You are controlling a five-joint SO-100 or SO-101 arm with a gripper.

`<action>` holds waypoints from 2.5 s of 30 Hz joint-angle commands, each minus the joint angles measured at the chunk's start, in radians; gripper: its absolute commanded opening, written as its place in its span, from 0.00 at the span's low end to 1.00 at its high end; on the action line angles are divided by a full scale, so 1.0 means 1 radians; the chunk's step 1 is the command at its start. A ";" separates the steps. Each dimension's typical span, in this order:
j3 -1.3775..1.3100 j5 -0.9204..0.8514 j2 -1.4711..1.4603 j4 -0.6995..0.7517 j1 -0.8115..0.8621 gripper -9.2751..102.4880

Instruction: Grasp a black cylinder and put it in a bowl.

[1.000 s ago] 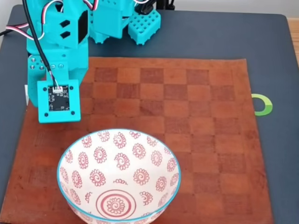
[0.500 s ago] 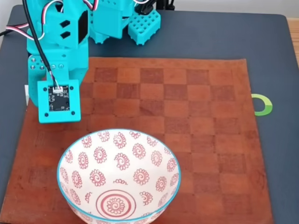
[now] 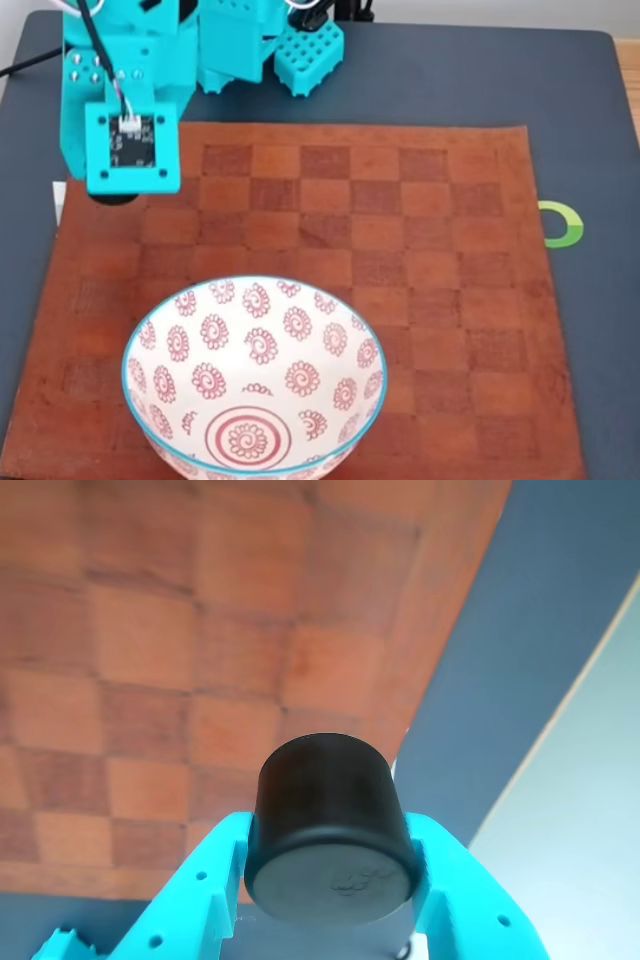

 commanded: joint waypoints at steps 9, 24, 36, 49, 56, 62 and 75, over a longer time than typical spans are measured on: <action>-0.454 0.026 -0.120 0.207 -0.144 0.19; -0.908 0.052 -0.466 0.209 -0.311 0.19; -1.232 0.064 -0.718 0.206 -0.376 0.19; -1.420 0.057 -0.966 0.199 -0.376 0.22; -1.437 0.049 -1.006 0.202 -0.376 0.30; -1.434 0.057 -1.002 0.209 -0.362 0.30; -1.359 0.063 -0.881 0.215 -0.345 0.10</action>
